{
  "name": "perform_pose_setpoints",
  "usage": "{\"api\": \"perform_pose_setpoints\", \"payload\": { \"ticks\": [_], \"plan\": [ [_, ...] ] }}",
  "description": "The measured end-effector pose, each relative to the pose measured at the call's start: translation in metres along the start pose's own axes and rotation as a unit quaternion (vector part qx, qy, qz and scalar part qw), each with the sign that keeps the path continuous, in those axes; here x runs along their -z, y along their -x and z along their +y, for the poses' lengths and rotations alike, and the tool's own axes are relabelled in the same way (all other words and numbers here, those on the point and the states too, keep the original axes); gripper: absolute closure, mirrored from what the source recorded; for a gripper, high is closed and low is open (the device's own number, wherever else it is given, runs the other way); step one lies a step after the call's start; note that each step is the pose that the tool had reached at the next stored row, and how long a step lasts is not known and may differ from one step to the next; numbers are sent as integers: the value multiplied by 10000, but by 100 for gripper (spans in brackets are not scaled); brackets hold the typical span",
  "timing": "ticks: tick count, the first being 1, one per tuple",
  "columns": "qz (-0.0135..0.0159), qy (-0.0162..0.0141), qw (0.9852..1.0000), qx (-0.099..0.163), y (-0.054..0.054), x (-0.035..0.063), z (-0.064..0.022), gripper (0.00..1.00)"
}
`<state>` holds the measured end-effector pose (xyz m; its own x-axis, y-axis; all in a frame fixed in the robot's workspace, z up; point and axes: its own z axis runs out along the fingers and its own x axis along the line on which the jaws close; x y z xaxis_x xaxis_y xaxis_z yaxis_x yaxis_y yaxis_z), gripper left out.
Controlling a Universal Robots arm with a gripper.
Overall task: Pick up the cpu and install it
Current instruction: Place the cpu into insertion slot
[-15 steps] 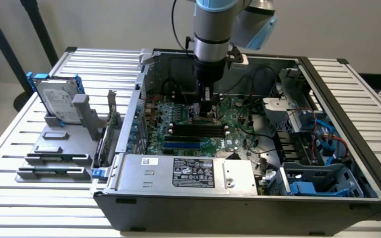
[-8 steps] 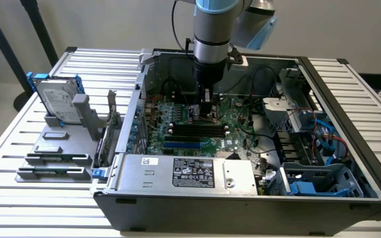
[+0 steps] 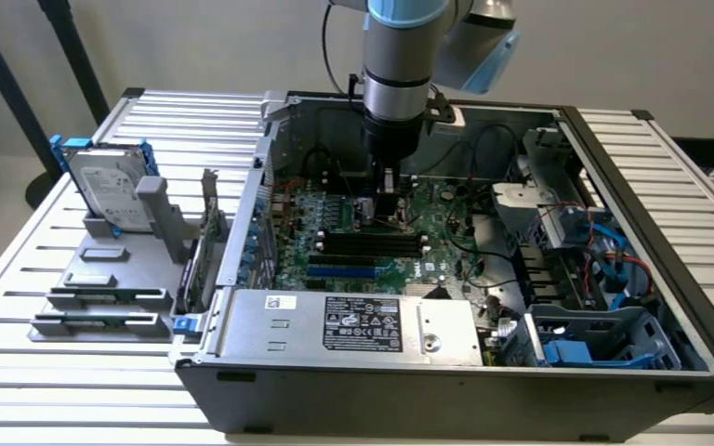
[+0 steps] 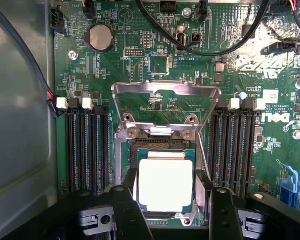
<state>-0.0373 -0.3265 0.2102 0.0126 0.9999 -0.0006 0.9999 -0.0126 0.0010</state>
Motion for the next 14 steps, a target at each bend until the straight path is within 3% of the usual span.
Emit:
{"api": "perform_pose_setpoints", "payload": {
  "ticks": [14],
  "plan": [
    [-13, 0, 10000, 0, -11, -40, 5, 45]
  ]
}}
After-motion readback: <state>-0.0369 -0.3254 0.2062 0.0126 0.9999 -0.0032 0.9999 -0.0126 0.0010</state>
